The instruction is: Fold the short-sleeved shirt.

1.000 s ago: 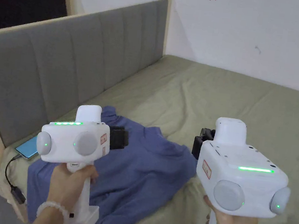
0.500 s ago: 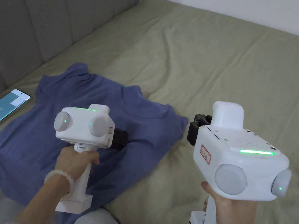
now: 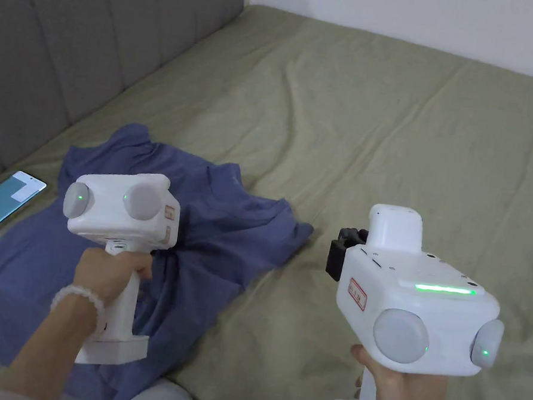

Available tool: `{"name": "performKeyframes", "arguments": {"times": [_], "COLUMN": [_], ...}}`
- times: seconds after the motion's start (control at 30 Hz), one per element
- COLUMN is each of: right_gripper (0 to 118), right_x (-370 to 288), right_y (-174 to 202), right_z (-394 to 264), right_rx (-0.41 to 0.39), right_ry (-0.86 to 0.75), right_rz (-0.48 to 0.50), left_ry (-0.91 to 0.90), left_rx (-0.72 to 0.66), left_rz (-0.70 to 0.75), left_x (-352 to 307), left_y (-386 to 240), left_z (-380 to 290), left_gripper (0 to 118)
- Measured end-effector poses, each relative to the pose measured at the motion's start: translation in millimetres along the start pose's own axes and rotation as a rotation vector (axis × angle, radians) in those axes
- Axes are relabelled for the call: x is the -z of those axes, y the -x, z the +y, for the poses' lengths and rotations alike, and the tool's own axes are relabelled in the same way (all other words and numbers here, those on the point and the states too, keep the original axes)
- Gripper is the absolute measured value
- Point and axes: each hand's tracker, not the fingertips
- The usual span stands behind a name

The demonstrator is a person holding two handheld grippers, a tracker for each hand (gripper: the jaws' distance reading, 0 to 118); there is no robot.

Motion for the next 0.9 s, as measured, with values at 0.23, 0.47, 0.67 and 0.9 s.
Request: {"name": "performKeyframes", "arguments": {"times": [0.23,0.47,0.67,0.9], "right_gripper": [1,1,1,1], "right_x": [-26,-79,-149,-229], "right_y": [-20,-67,-140,-226], "right_z": [17,32,39,23], "right_rx": [0.039,0.102,0.179,0.281], "right_ry": [-0.059,-0.164,-0.272,-0.333], "right_rz": [-0.030,-0.115,-0.283,-0.504], "left_ry": [-0.130,-0.297,-0.373,-0.239], "left_rx": [-0.044,0.134,0.347,0.483], "left_rz": [-0.152,-0.343,-0.643,-0.895], "left_x": [-71,-147,-209,-204], "left_y": [-19,-130,-267,-381], "left_z": [28,69,56,-27], "left_gripper": [2,2,2,2]}}
